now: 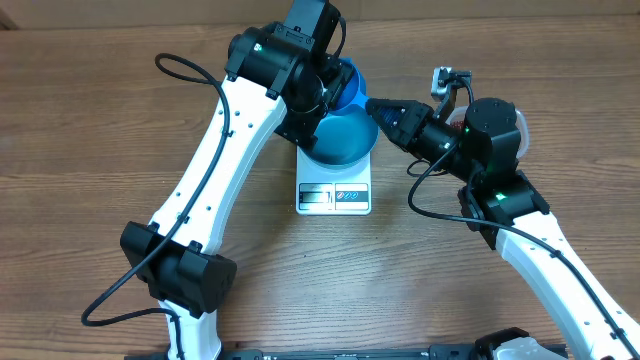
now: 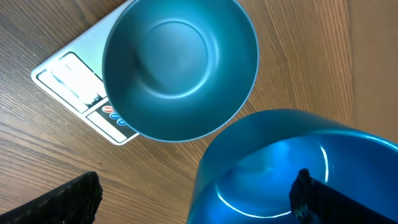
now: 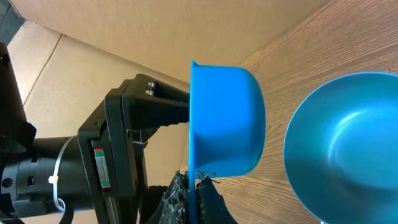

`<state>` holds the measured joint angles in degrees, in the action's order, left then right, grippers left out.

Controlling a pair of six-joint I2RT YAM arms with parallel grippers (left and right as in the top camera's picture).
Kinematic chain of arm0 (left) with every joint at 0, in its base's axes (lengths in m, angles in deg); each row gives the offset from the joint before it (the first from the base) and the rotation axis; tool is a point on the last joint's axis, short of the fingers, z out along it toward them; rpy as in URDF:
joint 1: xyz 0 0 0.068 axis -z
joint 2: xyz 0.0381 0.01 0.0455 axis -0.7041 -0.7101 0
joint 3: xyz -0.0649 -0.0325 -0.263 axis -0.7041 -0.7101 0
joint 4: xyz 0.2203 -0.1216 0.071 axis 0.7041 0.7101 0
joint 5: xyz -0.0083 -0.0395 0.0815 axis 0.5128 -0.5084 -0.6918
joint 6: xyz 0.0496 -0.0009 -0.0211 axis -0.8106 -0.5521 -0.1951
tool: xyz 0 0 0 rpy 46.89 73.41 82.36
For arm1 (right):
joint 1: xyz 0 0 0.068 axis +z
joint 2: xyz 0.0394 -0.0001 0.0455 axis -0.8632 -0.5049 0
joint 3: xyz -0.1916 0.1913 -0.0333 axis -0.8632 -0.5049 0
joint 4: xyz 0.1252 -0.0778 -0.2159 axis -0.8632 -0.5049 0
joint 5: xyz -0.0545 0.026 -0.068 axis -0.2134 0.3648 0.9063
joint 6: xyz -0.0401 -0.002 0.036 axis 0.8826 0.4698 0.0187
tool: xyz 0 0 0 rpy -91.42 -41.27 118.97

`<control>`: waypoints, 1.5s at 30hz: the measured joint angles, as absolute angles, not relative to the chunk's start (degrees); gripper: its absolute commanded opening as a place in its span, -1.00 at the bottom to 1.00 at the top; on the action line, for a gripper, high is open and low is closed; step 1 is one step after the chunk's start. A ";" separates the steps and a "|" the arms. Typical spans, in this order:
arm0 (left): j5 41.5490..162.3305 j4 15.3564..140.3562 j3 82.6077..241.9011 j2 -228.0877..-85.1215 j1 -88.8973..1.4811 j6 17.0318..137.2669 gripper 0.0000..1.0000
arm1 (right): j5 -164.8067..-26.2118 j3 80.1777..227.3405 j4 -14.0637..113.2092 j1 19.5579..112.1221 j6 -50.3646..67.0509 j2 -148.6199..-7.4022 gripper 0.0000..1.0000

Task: Scoop item into bowl and weigh 150g on scale
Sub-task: 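Grasp the scoop handle with the right gripper, release left gripper, then carry the scoop with the right gripper toward the bean container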

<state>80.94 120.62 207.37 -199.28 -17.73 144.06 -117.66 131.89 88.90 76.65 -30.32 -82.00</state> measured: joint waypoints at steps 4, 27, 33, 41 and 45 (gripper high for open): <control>81.15 118.54 207.37 -199.28 -17.73 143.39 0.99 | -117.25 131.91 88.38 76.65 -30.26 -82.00 -0.93; 90.12 116.77 208.13 -191.54 -27.28 107.91 0.99 | -110.75 131.91 78.04 70.48 -20.86 -82.00 -0.93; 90.66 121.17 208.53 -190.82 -28.64 95.87 0.98 | -110.78 132.18 75.75 70.20 -16.81 -82.00 -0.93; 85.94 122.13 208.53 -190.82 -28.64 91.28 0.99 | -108.79 137.55 66.98 70.20 -12.29 -82.00 -0.93; 83.54 122.13 208.53 -190.82 -28.64 90.62 0.99 | -107.74 140.28 63.86 70.20 -10.74 -82.00 -0.93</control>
